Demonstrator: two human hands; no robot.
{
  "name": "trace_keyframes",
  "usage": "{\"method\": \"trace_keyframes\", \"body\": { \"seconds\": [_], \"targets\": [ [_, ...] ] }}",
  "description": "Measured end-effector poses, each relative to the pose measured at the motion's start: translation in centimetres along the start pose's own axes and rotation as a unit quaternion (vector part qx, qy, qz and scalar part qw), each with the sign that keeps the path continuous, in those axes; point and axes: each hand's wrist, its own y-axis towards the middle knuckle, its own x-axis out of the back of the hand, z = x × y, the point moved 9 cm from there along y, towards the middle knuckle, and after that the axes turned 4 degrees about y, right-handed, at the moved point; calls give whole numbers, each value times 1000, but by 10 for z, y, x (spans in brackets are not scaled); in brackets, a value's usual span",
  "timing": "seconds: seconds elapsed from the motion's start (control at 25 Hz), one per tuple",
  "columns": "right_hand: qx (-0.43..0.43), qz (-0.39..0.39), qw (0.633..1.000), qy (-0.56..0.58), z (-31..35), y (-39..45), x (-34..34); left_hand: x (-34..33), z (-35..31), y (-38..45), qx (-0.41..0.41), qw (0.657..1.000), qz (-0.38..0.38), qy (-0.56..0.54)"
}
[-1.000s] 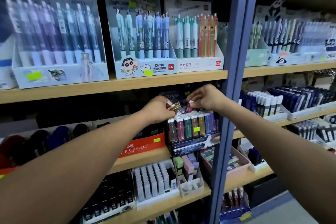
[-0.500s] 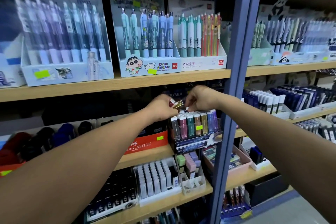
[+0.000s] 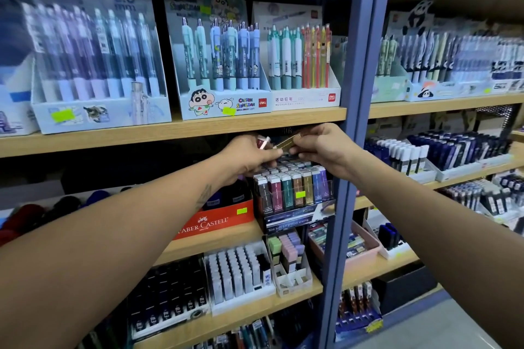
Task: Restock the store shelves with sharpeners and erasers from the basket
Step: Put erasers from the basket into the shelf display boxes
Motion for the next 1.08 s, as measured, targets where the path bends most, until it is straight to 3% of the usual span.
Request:
{"method": "trace_keyframes", "body": {
  "seconds": [0.2,0.4,0.6,0.76,0.84,0.88,0.96,1.08],
  "targets": [
    [-21,-19,1000,13,-3,-6,17,-11,9,-5,83,978,93,-165],
    [-12,42,997,-64,1,-16,8,-15,5,-1,77,979,94,-164],
    [49,103,983,-142,10,-18,-12,-19,2,4,54,986,98,-122],
    [11,45,995,-92,5,-10,-2,-8,9,12,54,987,2,-152],
    [-8,-12,999,-28,-1,-4,10,-8,13,14,68,984,-2,-164],
    [-4,-45,998,-48,-3,0,17,-11,15,14,81,982,11,-172],
    [26,-81,977,-194,1,8,25,-15,19,12,108,971,36,-212],
    [27,-56,947,-317,2,12,16,-14,22,12,129,953,51,-269]
  ]
}}
